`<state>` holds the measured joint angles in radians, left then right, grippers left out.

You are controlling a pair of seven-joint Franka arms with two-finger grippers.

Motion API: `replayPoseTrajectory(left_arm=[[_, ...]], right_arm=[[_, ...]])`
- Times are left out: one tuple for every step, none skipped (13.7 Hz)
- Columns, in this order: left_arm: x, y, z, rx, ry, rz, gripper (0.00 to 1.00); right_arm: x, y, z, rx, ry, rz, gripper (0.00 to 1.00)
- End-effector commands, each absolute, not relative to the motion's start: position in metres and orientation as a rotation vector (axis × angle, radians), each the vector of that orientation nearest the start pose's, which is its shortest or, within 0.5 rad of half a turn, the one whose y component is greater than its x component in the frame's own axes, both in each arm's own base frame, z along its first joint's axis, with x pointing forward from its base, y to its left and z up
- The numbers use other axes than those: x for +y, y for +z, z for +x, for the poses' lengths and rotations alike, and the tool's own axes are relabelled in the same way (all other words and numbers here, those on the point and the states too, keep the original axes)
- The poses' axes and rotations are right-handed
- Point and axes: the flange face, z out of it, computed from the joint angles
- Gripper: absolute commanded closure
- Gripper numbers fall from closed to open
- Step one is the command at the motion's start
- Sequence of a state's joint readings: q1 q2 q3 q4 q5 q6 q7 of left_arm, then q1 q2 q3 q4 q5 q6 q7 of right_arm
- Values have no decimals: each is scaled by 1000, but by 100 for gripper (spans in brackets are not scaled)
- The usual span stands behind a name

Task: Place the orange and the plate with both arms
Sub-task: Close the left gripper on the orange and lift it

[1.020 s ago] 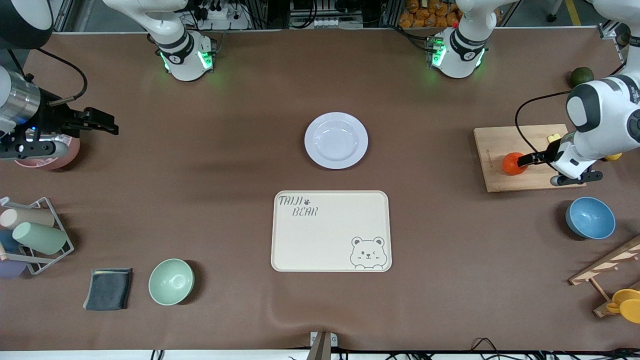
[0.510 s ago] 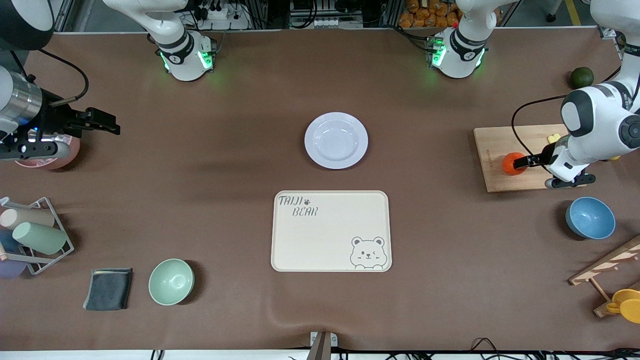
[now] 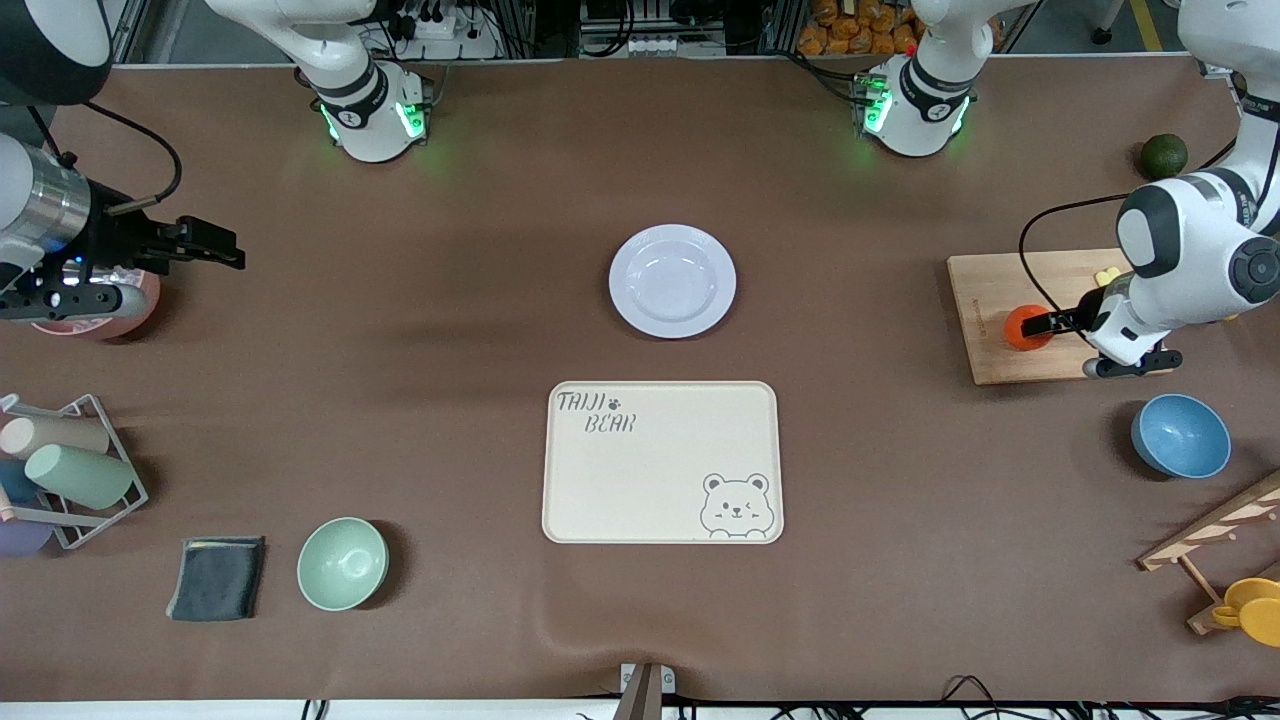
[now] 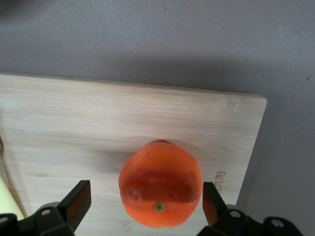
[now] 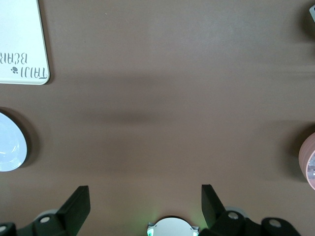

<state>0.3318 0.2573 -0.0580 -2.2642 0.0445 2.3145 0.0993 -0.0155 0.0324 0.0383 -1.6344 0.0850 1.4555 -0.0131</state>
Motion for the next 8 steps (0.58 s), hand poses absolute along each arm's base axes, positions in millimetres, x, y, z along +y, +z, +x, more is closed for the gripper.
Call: replayPoseTrajectory(left_arm=[[141,225,494,-212,326,-3134,0],[140,225,494,-209,328,-3135,0],[140,221,494,-209,337,-3135,0],[140,219,493,-213,344,-3136,0],[140,218,493,-211,349,-3137,0],[140,216,493,-211,354,-3137,0],[140,215,493,-211,354,-3138,0],[140,213,492,-211,361,-3138,0]], right_arm=[[24,573,539,-68,303,-3029,0],[24,573,539,-68,303,-3029,0],[24,572,539,-68,306,-3029,0],[24,572,539,-68,306,-3029,0],[24,572,539,-68,306,-3029,0],[24,572,539,-68,306,-3029,0],[24,572,539,-66,306,-3029,0],[24,571,539,-68,308,-3029,0]])
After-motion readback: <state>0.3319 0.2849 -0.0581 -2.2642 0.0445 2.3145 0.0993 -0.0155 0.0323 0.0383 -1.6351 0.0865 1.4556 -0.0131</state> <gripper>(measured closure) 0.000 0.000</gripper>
